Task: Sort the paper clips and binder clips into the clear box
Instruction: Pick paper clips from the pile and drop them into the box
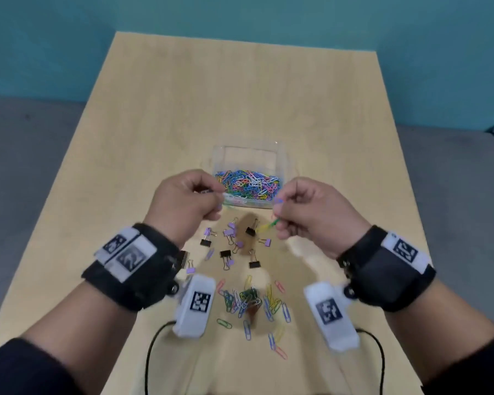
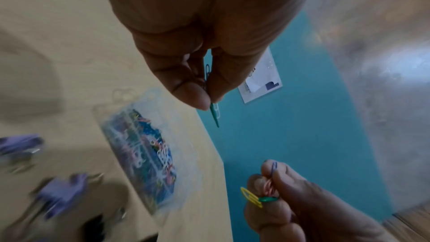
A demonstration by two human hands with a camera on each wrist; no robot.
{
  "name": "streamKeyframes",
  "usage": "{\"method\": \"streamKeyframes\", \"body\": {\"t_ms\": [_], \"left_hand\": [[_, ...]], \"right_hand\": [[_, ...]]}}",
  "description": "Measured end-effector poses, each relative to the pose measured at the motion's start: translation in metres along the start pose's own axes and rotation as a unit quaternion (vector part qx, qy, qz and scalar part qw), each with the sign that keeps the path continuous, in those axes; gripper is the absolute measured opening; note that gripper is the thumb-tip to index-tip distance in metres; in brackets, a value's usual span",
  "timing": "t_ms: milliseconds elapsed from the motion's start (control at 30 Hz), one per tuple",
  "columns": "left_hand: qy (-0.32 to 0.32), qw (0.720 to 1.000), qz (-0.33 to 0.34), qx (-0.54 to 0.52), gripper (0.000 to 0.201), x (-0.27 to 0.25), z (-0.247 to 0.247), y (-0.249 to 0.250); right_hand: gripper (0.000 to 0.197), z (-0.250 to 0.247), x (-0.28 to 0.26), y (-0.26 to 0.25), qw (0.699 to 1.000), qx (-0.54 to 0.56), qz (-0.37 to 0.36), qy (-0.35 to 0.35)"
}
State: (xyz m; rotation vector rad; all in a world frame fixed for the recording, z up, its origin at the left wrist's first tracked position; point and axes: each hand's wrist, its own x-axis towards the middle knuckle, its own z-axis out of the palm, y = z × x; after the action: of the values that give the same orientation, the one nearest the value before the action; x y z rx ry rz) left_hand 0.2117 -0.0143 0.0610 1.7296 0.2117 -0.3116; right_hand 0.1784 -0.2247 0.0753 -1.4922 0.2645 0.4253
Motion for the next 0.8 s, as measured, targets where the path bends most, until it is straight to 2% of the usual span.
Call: {"method": "streamKeyframes", "body": {"t_ms": [167, 267, 333, 400, 433, 500, 567, 633, 733, 800], "left_hand": [[0.019, 0.998, 0.027, 0.059, 0.022, 0.053, 0.013, 0.012], [-0.028, 0.991, 0.021, 0.131, 0.019, 0.061, 0.020, 0.009], [-0.053, 0.976, 0.034, 0.211, 0.017, 0.055, 0.016, 0.005], [-0.028, 0.969, 0.047, 0.240, 0.016, 0.041, 0.002, 0.001], [-0.010, 0.969, 0.044, 0.241, 0.016, 0.030, -0.006, -0.003], [0.015, 0.960, 0.040, 0.277, 0.017, 0.000, -0.020, -0.018], [-0.014, 0.927, 0.053, 0.371, 0.020, -0.035, -0.026, -0.044], [-0.082, 0.891, 0.068, 0.442, 0.025, -0.069, -0.022, -0.074], [-0.166, 0.832, 0.088, 0.522, 0.034, -0.092, -0.008, -0.104], [-0.169, 0.819, 0.068, 0.543, 0.034, -0.088, 0.000, -0.105]], "right_hand": [[0.017, 0.002, 0.058, -0.023, 0.994, -0.060, -0.029, 0.081], [0.010, 0.004, 0.076, -0.020, 0.987, -0.143, -0.016, 0.071], [0.012, -0.001, 0.075, -0.011, 0.962, -0.264, -0.015, 0.066], [0.018, -0.010, 0.060, -0.003, 0.921, -0.376, -0.045, 0.088], [0.019, -0.013, 0.048, 0.002, 0.908, -0.403, -0.062, 0.094], [0.020, -0.016, 0.017, 0.021, 0.900, -0.421, -0.068, 0.089], [0.027, -0.014, -0.015, 0.048, 0.883, -0.464, -0.048, 0.056], [0.033, -0.009, -0.043, 0.078, 0.849, -0.527, -0.033, 0.002], [0.037, 0.004, -0.077, 0.113, 0.813, -0.577, -0.061, -0.051], [0.052, 0.010, -0.090, 0.132, 0.785, -0.609, -0.092, -0.060]]}}
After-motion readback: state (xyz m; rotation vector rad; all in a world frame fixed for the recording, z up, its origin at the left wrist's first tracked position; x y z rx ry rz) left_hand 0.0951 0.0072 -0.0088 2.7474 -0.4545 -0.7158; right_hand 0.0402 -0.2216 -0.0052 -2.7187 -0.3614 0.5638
